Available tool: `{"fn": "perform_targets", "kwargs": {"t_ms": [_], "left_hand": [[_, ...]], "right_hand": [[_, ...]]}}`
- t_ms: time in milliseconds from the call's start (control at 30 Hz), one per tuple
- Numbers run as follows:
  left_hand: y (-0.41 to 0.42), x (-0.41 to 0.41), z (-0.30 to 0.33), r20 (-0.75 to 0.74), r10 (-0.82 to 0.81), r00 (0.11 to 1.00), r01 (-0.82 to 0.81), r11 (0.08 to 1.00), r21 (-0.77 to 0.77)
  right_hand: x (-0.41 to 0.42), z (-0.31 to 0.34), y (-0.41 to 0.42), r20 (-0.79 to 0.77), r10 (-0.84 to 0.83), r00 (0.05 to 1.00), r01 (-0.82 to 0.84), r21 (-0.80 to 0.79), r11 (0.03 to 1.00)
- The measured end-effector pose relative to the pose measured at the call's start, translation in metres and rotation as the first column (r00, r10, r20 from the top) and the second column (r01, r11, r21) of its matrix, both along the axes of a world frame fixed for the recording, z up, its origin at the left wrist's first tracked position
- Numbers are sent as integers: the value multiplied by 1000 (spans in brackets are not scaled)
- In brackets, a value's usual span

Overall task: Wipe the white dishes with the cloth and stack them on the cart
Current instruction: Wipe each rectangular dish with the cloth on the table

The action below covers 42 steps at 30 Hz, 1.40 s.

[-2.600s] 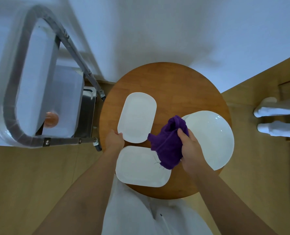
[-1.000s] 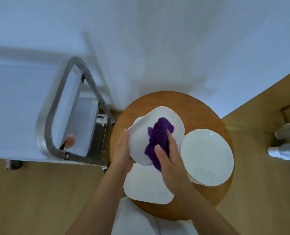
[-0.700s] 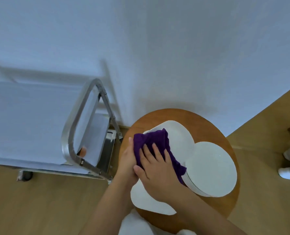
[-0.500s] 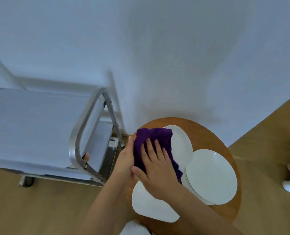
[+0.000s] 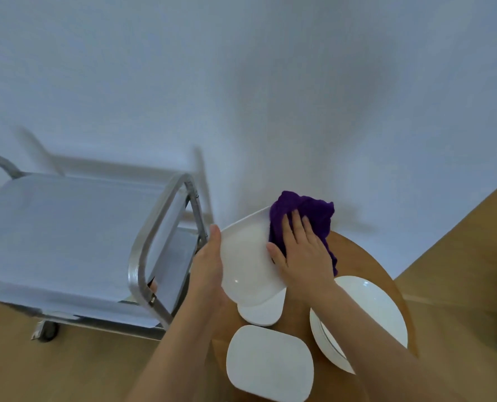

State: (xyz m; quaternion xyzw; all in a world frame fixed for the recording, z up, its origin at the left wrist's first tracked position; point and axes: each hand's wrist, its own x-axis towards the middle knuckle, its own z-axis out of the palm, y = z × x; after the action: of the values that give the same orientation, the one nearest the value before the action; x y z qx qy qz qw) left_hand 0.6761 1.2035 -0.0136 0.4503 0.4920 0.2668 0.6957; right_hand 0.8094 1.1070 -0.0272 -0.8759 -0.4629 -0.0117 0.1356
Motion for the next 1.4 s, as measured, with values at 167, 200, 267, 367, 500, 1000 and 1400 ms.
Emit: {"fn": "perform_targets", "kwargs": {"t_ms": [167, 200, 267, 367, 500, 1000, 1400], "left_hand": [[3, 5, 12, 67, 3, 998, -7, 998, 62], [3, 5, 13, 81, 9, 997, -15, 998, 65], [2, 9, 12, 86, 12, 996, -17, 998, 58], [0, 16, 10, 115, 51, 992, -47, 998, -33], [9, 17, 12, 143, 125, 982, -109, 987, -118], [60, -10, 41, -54, -205, 977, 196, 972, -132], [-21, 48, -2, 40, 198, 979, -190, 970, -150]], "right_hand": [[-39, 5, -5, -115, -227, 967, 238, 94, 967], [-45, 5, -6, -121, -231, 965, 240, 64, 969], [-55, 6, -7, -126, -208, 970, 211, 14, 977], [-70, 12, -6, -169, -58, 984, 60, 10, 998], [-85, 11, -11, -273, 249, 929, -219, 136, 966], [23, -12, -34, 418, 353, 837, -482, 258, 837], [-28, -2, -4, 433, 211, 876, -382, 358, 852]]}}
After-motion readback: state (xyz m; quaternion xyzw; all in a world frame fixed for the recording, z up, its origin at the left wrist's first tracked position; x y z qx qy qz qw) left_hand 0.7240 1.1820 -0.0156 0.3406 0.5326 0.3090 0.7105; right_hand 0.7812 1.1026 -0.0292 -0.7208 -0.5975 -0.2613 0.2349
